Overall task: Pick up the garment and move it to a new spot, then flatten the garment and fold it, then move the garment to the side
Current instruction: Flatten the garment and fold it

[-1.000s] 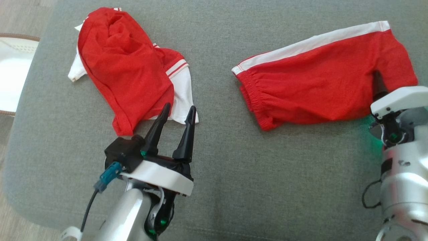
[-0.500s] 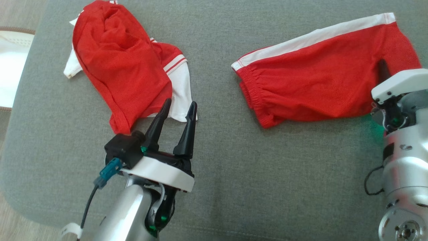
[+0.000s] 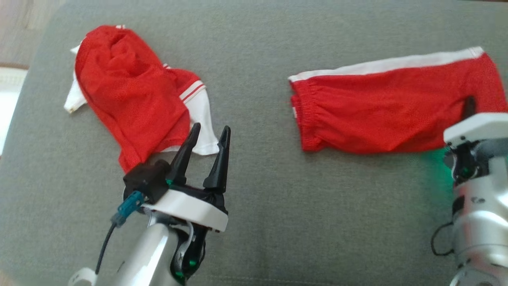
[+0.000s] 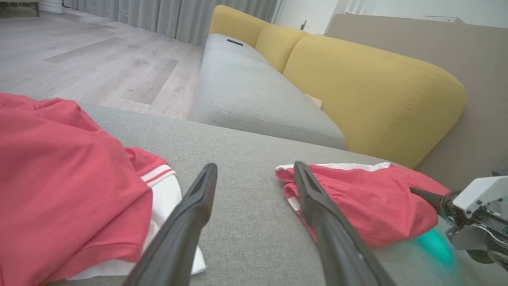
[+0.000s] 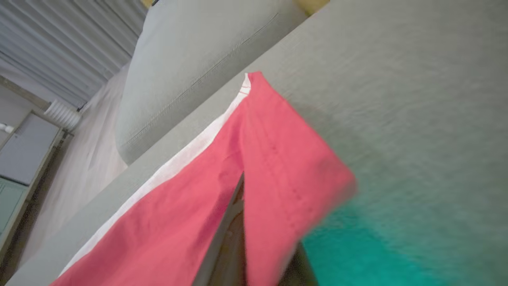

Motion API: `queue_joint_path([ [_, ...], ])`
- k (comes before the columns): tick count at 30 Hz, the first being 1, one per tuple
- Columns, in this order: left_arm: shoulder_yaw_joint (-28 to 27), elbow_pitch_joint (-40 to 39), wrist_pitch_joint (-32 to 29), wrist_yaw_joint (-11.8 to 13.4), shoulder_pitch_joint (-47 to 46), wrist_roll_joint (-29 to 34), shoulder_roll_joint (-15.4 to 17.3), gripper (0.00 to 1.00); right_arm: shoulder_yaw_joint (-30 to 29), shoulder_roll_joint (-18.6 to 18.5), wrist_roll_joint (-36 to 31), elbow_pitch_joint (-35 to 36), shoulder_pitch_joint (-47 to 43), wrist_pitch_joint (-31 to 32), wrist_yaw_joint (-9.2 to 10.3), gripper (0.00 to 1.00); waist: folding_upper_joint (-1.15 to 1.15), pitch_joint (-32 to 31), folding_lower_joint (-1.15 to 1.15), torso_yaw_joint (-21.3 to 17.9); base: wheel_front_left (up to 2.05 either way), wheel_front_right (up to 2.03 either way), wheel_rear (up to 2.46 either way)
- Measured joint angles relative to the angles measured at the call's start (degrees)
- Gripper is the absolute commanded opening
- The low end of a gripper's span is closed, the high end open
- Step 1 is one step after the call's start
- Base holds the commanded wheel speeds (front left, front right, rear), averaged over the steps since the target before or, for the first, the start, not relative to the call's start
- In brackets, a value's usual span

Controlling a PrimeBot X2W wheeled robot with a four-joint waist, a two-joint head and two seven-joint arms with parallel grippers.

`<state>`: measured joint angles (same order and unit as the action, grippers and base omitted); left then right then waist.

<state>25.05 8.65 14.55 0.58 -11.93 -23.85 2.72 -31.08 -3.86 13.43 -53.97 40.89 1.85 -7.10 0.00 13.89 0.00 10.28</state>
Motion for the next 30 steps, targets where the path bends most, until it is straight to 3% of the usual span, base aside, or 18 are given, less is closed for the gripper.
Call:
queue_joint_path([
  [10,-0.71,0.33,0.0,-0.08,1.44,0.08,0.01,1.0,-10.35,0.07,-7.09,3.53,-7.21,-2.88,0.0,0.0,0.0,-3.05,0.0,-3.74,0.0,0.0,0.0],
  [15,-0.63,0.37,0.0,-0.49,1.6,0.21,0.03,1.0,-9.53,0.52,-8.04,5.05,-7.13,-4.28,0.0,0.0,0.0,-3.66,0.0,-4.44,0.0,0.0,0.0],
  [19,0.11,0.73,0.0,-0.65,2.86,0.6,0.01,1.0,-3.0,0.65,-4.31,3.33,-5.62,-7.75,0.0,0.0,0.0,-4.53,0.0,-4.32,0.0,0.0,0.0],
  [25,-0.02,1.05,0.0,-0.64,3.76,0.58,0.04,1.0,13.38,0.67,6.6,-0.91,-3.3,-12.99,0.0,0.0,0.0,-6.52,0.0,-3.71,0.0,0.0,0.0],
  [30,-0.36,1.15,0.0,-0.65,3.98,0.59,0.04,1.0,27.08,0.64,15.3,0.12,-4.42,-15.06,0.0,0.0,0.0,-7.87,0.0,-2.62,0.0,0.0,0.0],
])
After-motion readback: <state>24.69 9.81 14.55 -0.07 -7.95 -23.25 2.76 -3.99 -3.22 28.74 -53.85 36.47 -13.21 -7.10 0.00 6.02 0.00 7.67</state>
